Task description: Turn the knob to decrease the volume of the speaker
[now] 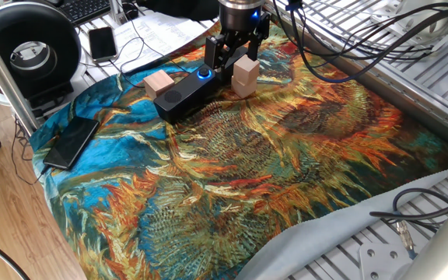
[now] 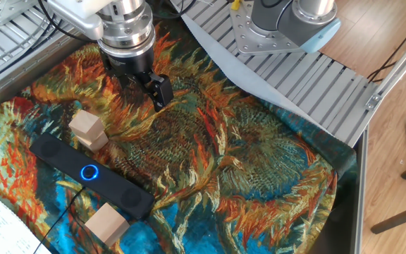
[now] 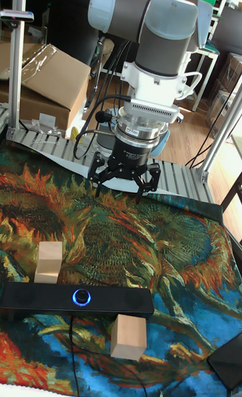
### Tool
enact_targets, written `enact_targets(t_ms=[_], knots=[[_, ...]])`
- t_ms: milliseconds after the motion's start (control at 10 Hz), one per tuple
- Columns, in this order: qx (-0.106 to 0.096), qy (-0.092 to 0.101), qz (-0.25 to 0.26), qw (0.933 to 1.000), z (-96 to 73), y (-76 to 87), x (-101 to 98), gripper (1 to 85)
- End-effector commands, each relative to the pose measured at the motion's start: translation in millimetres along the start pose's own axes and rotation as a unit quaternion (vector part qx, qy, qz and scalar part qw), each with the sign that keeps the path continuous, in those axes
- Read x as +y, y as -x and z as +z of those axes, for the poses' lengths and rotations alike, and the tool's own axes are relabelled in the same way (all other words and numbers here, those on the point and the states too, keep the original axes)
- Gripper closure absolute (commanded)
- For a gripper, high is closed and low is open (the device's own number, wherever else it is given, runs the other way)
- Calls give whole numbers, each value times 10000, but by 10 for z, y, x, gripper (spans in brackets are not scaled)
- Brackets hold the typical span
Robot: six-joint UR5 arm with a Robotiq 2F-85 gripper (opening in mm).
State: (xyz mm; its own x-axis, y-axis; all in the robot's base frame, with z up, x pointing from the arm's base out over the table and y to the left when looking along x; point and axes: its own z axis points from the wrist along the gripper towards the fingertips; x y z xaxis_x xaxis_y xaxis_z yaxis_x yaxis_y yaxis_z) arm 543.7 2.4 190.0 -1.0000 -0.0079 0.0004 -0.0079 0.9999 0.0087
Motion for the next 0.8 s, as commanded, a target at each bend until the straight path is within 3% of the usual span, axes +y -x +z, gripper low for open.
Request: enact_targets(t_ms=[0,100,300,700], knots=[[0,0,0,10000,0,-1,22,17],[-1486,-592,68,9871,-129,758,-285,837],[-1580,-682,91,9850,-119,789,-287,837],[-1477,-548,172,9874,-109,739,-244,840]])
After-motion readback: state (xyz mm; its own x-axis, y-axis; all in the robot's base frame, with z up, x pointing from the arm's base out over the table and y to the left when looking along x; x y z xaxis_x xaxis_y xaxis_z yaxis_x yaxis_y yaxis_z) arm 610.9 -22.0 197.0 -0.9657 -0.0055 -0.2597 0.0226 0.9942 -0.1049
